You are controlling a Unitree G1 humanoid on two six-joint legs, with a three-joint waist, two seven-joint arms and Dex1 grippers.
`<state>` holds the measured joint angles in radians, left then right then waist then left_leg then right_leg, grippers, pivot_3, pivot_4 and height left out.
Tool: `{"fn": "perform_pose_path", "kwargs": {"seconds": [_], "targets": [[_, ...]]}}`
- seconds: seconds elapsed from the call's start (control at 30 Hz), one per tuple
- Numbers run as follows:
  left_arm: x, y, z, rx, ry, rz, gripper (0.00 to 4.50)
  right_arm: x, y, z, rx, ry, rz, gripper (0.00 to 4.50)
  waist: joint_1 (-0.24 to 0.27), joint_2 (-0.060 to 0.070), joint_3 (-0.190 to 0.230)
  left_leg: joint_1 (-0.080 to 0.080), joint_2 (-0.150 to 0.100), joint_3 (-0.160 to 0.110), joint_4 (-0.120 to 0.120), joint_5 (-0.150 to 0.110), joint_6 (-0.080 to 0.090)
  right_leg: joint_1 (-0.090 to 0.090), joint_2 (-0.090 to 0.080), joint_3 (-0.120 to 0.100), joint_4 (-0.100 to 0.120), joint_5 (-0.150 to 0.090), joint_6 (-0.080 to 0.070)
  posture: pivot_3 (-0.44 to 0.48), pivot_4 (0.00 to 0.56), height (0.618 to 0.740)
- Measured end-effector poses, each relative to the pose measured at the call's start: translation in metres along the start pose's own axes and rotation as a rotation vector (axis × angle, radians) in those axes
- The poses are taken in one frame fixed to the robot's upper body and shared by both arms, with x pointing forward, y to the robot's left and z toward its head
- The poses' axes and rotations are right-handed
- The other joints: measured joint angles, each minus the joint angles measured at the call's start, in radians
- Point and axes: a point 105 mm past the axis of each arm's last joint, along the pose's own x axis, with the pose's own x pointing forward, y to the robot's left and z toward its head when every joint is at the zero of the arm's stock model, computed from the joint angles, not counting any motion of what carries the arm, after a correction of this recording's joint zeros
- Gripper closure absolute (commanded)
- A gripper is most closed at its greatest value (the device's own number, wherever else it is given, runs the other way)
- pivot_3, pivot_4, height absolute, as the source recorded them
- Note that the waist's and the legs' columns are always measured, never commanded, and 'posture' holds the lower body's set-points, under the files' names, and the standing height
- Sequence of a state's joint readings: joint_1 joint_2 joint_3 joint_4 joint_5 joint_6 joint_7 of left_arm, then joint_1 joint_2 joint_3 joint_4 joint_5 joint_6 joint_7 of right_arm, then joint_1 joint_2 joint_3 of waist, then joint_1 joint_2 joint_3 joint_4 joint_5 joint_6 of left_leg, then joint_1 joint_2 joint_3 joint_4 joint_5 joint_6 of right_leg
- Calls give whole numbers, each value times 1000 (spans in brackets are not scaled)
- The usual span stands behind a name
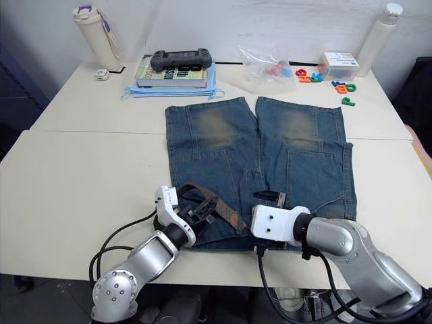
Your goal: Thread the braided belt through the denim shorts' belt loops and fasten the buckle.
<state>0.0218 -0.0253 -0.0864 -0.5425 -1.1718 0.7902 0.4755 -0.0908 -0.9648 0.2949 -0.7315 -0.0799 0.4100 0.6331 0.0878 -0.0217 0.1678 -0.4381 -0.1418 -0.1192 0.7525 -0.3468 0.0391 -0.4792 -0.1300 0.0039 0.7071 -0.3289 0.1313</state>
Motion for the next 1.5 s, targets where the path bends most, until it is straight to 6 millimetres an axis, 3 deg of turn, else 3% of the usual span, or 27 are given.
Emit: {"fn": "perform_pose_path", "kwargs": {"seconds": [0.37,0.63,0.9,1.1,1.23,1.4,1.5], "targets": [[1,1,4,8,-6,2,4500,9,10,5,-148,-26,-92,115,3,0,-1,1,0,0,0,0,-1,0,0,1,2,0,0,0,150,659],[0,3,5,16,-5,2,4500,9,15,4,-157,-17,-120,115,-1,-1,-1,2,0,0,1,0,-1,0,0,1,3,0,0,0,150,659],[-5,12,20,137,12,7,4500,22,17,14,-50,-52,-139,115,-14,-3,-3,5,1,1,0,1,-4,0,1,1,9,-2,-4,0,150,659],[-13,36,25,226,83,65,4500,27,15,17,43,-71,-130,115,-19,-3,-3,6,1,0,0,1,-5,-1,1,1,12,-4,-7,0,150,659],[-14,38,24,244,115,43,4500,20,7,17,113,-91,-96,115,-18,-1,-2,6,1,1,0,1,-5,-1,1,1,13,-4,-7,0,150,659],[-10,39,25,279,138,15,4500,3,-22,24,125,-131,-123,115,-15,-1,-2,6,1,0,0,1,-5,0,1,1,12,-4,-7,0,150,659],[-5,39,27,300,147,-7,4500,2,-26,26,143,-142,-120,115,-11,-1,-2,6,1,0,0,1,-5,0,1,1,12,-4,-7,0,150,659]]}}
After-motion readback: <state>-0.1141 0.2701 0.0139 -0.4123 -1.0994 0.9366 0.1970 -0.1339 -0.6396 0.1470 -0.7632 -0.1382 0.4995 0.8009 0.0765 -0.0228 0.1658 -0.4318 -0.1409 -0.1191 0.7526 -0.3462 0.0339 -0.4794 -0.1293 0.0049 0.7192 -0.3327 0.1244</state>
